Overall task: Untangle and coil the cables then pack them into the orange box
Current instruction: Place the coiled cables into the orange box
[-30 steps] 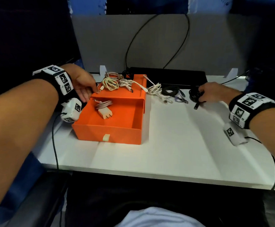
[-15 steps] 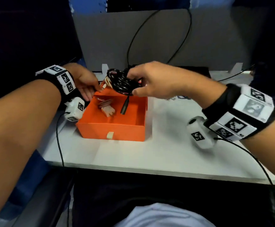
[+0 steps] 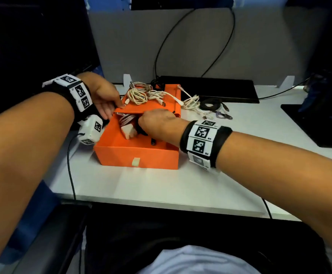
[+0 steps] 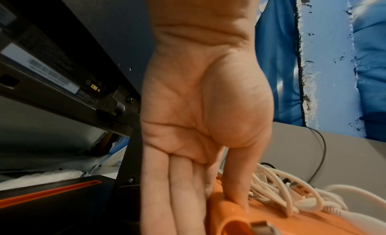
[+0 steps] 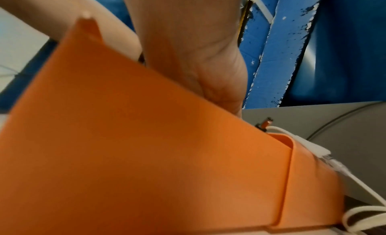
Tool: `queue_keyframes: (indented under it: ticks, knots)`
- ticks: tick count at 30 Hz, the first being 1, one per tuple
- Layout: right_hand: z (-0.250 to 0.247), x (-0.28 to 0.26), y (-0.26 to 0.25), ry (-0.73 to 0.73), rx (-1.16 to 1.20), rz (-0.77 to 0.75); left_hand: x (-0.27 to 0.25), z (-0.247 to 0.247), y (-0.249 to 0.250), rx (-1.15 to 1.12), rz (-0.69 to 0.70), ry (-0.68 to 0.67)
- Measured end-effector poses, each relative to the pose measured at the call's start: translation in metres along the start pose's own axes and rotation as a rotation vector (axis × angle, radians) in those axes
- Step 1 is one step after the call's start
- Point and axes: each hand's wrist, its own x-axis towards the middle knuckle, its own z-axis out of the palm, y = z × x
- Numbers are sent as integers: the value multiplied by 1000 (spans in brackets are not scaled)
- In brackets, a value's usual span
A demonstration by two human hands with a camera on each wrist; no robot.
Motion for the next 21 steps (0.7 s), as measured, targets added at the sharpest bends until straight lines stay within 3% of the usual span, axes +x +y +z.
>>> queue_keyframes:
  ticks: [7, 10, 12, 19, 21]
  knots:
    - [-4, -11, 28, 273, -69, -137, -2, 0, 5, -11, 32, 15]
    - [-27, -9, 50, 480, -44, -35, -3, -1, 5, -11, 32, 3]
    - [-37, -2, 68, 531, -29, 65, -3, 1, 4, -2, 16, -4]
    - [-32, 40, 75, 275, 22, 95, -4, 0, 7, 31, -4, -1]
    - [-29, 48, 76, 275, 14, 94, -3, -1, 8, 33, -3, 5]
